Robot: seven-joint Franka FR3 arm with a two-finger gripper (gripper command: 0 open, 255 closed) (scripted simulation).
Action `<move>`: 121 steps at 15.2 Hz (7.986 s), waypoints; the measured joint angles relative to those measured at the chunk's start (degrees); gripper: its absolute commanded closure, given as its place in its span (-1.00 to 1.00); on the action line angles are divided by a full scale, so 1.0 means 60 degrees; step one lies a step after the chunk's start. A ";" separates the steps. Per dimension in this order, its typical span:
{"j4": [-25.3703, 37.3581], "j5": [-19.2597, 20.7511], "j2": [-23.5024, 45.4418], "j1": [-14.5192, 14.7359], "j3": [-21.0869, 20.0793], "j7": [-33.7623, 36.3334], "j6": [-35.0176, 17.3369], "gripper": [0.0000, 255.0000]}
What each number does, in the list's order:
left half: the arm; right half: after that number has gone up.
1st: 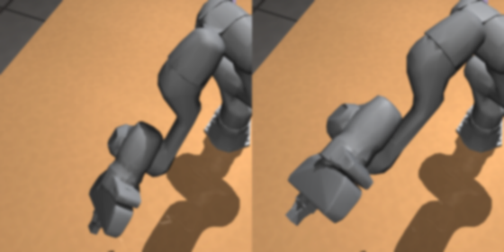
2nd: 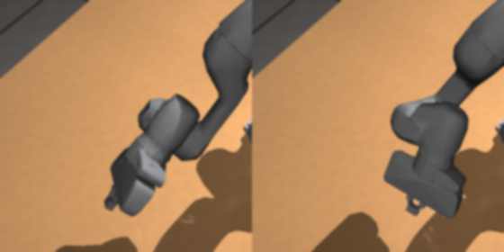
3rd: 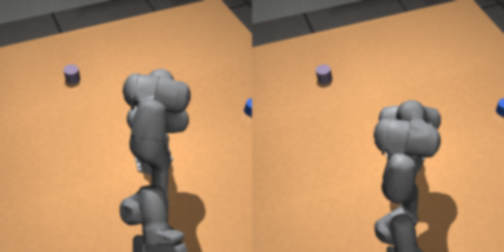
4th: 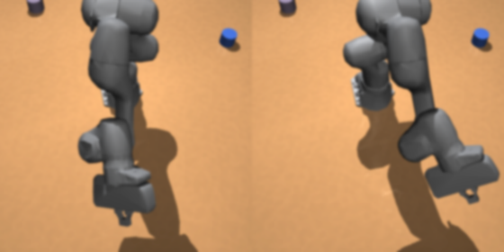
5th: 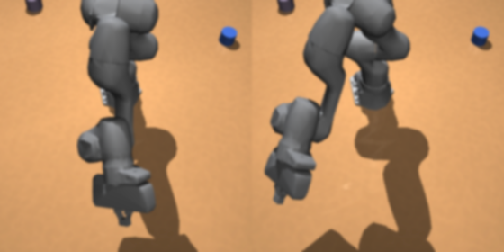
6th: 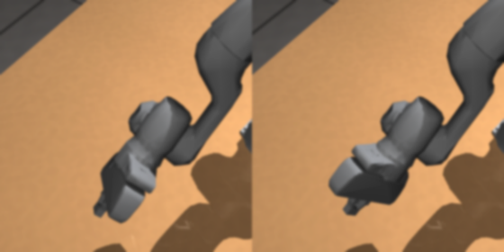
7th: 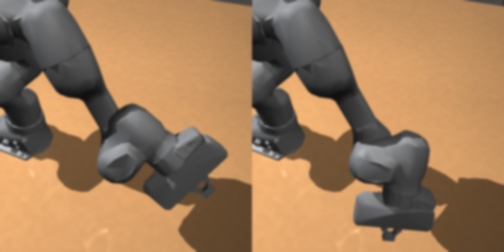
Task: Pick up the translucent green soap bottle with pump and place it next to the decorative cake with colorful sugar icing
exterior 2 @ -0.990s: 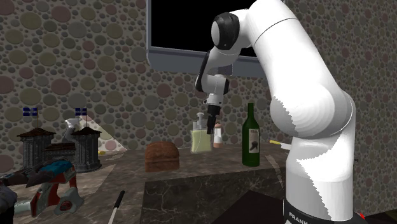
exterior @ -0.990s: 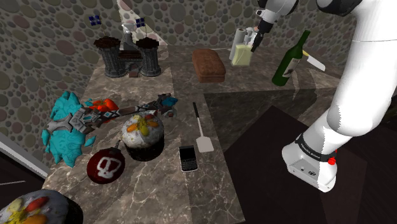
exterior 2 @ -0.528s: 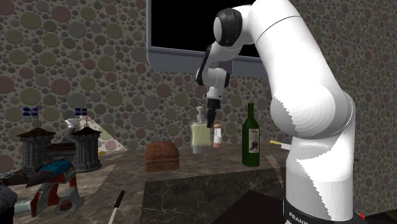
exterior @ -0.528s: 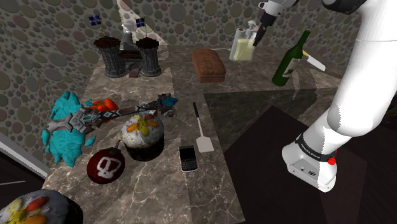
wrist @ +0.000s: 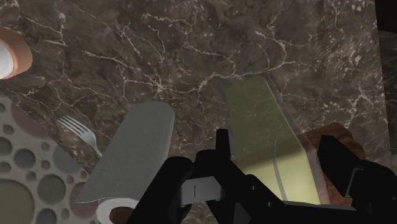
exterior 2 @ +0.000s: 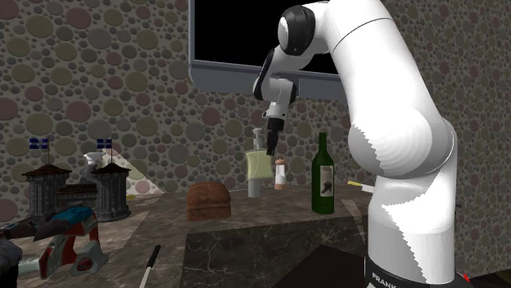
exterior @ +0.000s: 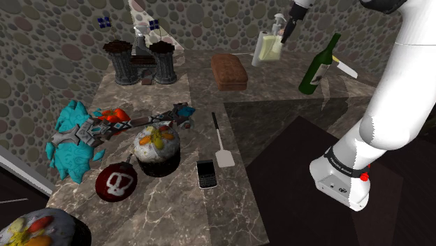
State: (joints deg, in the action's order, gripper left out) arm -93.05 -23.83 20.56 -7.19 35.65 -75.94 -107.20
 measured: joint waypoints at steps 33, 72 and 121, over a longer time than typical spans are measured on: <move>0.5100 -0.0166 0.0533 -0.1018 0.0086 0.0901 0.4464 1.00; -0.3872 0.3054 -0.7560 0.3884 -0.5095 0.9938 0.1298 1.00; 0.2129 0.5624 -0.0649 0.7531 -1.0645 1.9195 0.0248 1.00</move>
State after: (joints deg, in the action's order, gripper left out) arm -80.28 9.92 16.67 38.00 -28.22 39.23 -105.71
